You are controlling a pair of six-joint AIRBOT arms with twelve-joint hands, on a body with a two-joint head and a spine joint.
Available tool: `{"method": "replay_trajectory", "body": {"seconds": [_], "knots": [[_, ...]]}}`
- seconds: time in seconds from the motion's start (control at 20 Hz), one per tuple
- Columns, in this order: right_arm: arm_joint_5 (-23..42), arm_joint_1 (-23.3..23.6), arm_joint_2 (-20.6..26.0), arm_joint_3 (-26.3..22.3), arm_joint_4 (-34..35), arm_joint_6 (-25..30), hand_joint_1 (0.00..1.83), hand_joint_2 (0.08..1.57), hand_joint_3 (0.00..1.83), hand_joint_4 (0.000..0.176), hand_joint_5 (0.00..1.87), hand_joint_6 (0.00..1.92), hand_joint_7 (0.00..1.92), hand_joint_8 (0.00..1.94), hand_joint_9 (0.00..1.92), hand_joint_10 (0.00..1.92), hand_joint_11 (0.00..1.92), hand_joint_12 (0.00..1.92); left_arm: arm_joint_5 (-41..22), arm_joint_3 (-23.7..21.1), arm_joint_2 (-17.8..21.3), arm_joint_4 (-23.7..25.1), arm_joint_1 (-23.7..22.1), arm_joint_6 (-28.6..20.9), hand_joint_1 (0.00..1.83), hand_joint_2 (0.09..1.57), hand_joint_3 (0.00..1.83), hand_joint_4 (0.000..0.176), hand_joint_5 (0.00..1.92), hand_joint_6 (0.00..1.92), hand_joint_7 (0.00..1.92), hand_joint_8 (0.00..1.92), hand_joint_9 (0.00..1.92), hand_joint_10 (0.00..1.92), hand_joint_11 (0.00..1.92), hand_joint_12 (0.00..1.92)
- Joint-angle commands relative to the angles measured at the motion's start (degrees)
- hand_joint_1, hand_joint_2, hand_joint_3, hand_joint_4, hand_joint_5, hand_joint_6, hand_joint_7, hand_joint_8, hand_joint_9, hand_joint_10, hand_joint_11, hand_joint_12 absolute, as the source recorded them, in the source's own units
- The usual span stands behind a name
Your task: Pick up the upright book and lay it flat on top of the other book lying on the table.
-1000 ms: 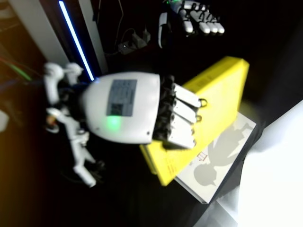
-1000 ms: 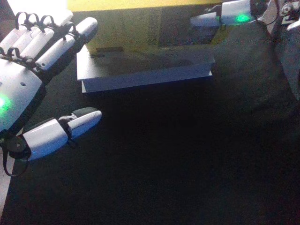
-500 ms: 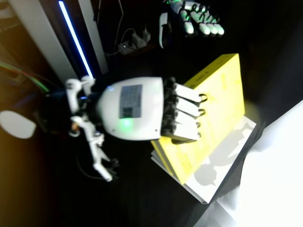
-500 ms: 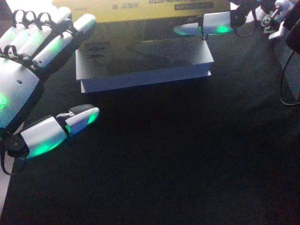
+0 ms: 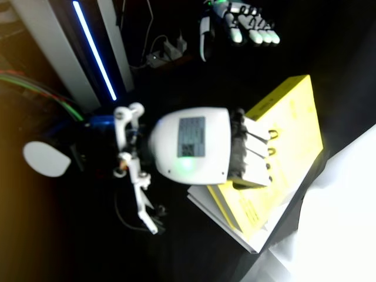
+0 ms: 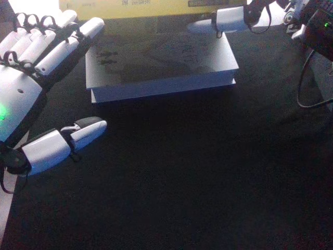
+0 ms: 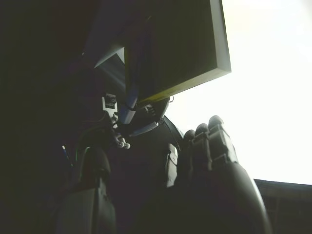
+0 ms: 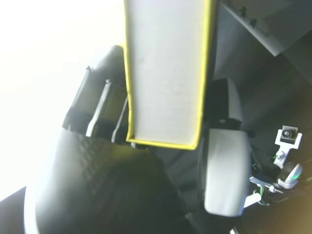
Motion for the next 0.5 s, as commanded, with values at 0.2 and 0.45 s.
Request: {"method": "replay_trajectory", "body": {"seconds": [0.2, 0.45], "knots": [[-6.7, -2.2, 2.6, -2.6, -1.4, 0.4, 0.83, 1.3, 0.03, 0.0, 0.39, 0.92, 0.77, 0.82, 0.8, 1.4, 0.56, 1.86, -7.9, 0.0, 0.2, 1.3, -0.2, -0.3, 0.53, 1.14, 0.0, 0.176, 0.0, 0.0, 0.0, 0.0, 0.0, 0.0, 0.0, 0.0], [-5.3, -4.4, 3.9, -4.5, -1.3, 1.8, 0.05, 1.37, 0.0, 0.0, 0.0, 0.0, 0.08, 0.09, 0.0, 0.68, 0.0, 1.57, -8.3, 0.0, 0.2, 1.0, 0.1, -0.5, 0.5, 1.14, 0.0, 0.176, 0.0, 0.0, 0.0, 0.0, 0.0, 0.0, 0.0, 0.0]]}}
